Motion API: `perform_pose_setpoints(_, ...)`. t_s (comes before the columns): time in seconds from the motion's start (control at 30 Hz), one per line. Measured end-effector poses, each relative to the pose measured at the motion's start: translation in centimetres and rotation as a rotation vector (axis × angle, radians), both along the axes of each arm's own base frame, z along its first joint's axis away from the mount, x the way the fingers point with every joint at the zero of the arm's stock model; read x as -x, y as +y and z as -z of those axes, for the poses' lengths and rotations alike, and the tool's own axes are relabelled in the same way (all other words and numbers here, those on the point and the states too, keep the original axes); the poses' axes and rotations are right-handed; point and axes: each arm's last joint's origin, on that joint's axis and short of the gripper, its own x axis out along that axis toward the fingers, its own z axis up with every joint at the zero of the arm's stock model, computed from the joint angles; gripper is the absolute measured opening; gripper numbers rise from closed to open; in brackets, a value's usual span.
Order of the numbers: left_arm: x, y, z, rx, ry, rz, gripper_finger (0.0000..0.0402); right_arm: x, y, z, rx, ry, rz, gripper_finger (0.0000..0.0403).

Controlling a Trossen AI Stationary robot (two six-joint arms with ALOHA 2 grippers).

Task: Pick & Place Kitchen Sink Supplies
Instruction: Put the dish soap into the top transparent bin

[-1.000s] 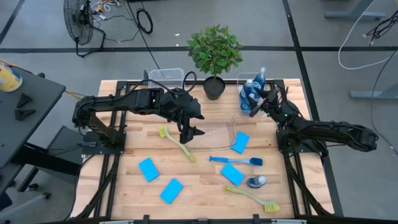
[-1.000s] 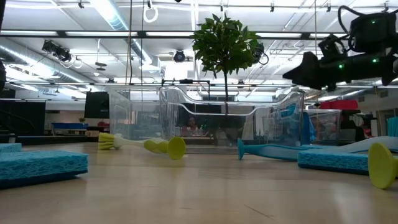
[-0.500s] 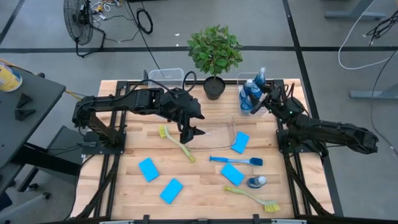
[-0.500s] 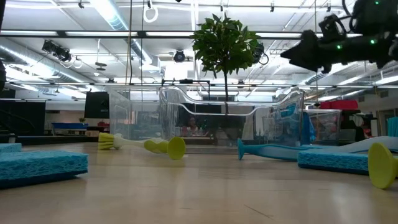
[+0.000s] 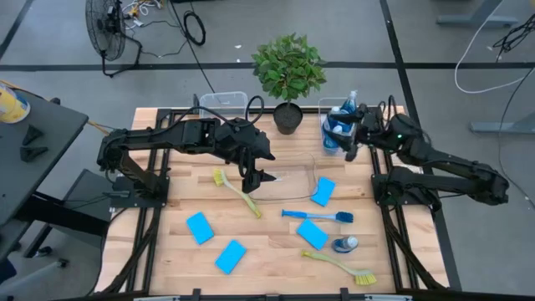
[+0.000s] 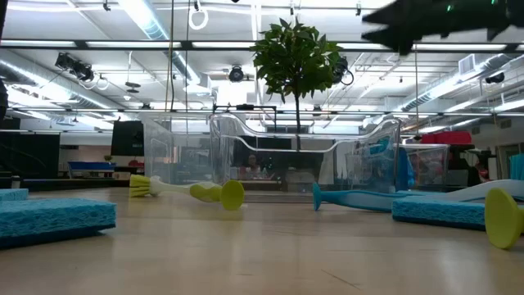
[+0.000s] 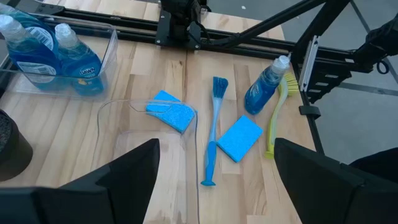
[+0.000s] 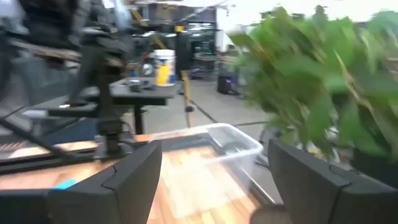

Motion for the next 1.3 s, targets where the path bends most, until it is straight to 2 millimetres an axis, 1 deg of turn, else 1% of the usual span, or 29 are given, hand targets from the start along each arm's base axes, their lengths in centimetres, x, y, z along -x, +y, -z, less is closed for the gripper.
perform_pose_setpoints(0.1,0.0,0.0,0.0,-0.001,-0.001,0.001,0.0319,0.6,0.8,-2.4,0.031,0.036,-0.044,0.0292)
perform_pose_setpoints(0.2,0.0,0.0,0.0,-0.001,-0.004,0.001,0.0319,1.4,1.5,-4.4,0.023,0.091,-0.074,0.0292)
perform_pose_setpoints(0.3,0.0,0.0,0.0,-0.001,-0.005,0.001,0.0319,2.1,2.3,-5.8,-0.007,0.141,-0.127,0.0292)
perform_pose_setpoints(0.4,0.0,0.0,0.0,-0.002,-0.006,0.002,0.0319,2.6,3.1,-6.6,-0.033,0.188,-0.199,0.0292)
perform_pose_setpoints(0.57,0.0,0.0,0.0,-0.003,-0.006,0.003,0.0319,3.3,4.1,-7.0,-0.071,0.262,-0.274,0.0292)
perform_pose_setpoints(0.67,0.0,0.0,0.0,-0.003,-0.006,0.003,0.0319,3.4,4.7,-6.9,-0.13,0.292,-0.326,0.0292)
perform_pose_setpoints(0.87,0.0,-0.2,0.0,0.004,-0.006,0.018,0.0319,3.6,6.0,-6.2,-0.244,0.371,-0.487,0.0292)
perform_pose_setpoints(1.03,0.0,-0.6,-0.1,0.006,-0.007,0.031,0.0319,3.3,7.0,-5.7,-0.306,0.447,-0.585,0.0292)
perform_pose_setpoints(1.3,0.0,-0.8,-0.1,0.007,-0.007,0.038,0.0319,2.2,8.8,-5.2,-0.378,0.532,-0.703,0.0292)
